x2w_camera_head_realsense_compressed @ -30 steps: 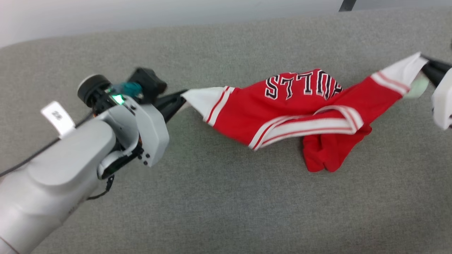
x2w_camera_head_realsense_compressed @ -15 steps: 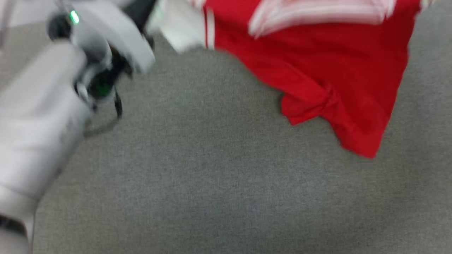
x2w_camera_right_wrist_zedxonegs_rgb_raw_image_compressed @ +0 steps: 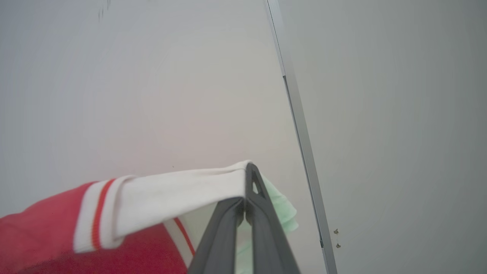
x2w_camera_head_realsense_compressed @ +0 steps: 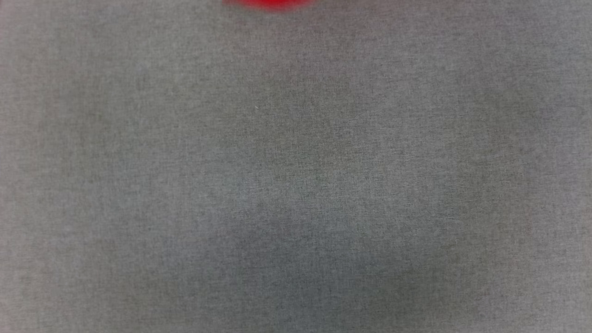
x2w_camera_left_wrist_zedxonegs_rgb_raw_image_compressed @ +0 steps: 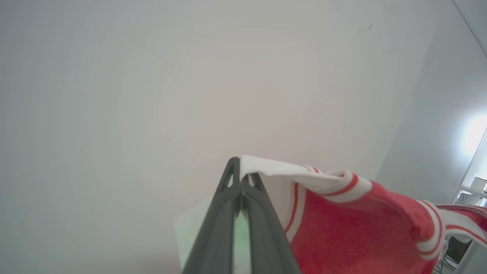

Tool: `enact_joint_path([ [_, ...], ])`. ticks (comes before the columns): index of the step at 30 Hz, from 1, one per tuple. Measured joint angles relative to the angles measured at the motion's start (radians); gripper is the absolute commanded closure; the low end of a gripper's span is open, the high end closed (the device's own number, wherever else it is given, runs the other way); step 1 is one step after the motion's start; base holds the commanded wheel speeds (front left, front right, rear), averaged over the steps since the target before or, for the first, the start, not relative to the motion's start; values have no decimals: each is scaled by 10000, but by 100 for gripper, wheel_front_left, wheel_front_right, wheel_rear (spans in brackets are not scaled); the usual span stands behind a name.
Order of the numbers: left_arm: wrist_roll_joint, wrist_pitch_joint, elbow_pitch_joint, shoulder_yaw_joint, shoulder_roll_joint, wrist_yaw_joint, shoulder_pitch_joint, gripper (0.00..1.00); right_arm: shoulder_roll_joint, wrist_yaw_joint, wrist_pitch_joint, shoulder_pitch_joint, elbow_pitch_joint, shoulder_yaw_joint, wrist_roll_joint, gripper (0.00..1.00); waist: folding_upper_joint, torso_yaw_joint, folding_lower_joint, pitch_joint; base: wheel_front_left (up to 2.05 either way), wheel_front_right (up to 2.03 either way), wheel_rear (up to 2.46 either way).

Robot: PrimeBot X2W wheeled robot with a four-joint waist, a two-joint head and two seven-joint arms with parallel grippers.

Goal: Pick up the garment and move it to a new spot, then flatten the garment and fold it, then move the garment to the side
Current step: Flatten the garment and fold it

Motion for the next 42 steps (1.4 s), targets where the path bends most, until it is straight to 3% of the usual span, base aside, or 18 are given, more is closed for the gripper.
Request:
enact_joint_path([
  [5,-174,-77,263,142,-79,-194,160,100,-59,0,104,21,-151,451,-105,100,0,27,0,-152,0,0,0],
  [10,-915,754,-715,-257,100,-226,2107,100,-136,0,1060,1496,-782,1271,290,100,0,51,0,-317,0,0,0],
  [17,-1990,1607,-3574,-1020,1413,-238,5350,100,-1315,-2,2529,3869,-2727,2251,1198,100,0,112,0,-578,0,0,0],
  [22,-2314,1235,-5290,-1342,2163,-238,7273,100,-2364,0,3066,5819,-4232,2424,1881,100,0,179,0,-846,0,0,0],
  [27,-2583,566,-6661,-1390,2801,-201,9025,100,-2999,0,3540,7974,-5695,2343,2594,100,0,208,0,-1253,0,0,0],
  [37,-2523,-2,-9829,-1534,4105,1241,12309,100,-3919,0,4015,11243,-7513,1565,2594,100,0,-9,0,-1987,0,0,0],
  [42,-2439,-94,-11179,-1298,4614,1812,13468,100,-3981,-2,4278,12643,-8397,984,2328,100,0,-127,0,-2211,0,0,0],
])
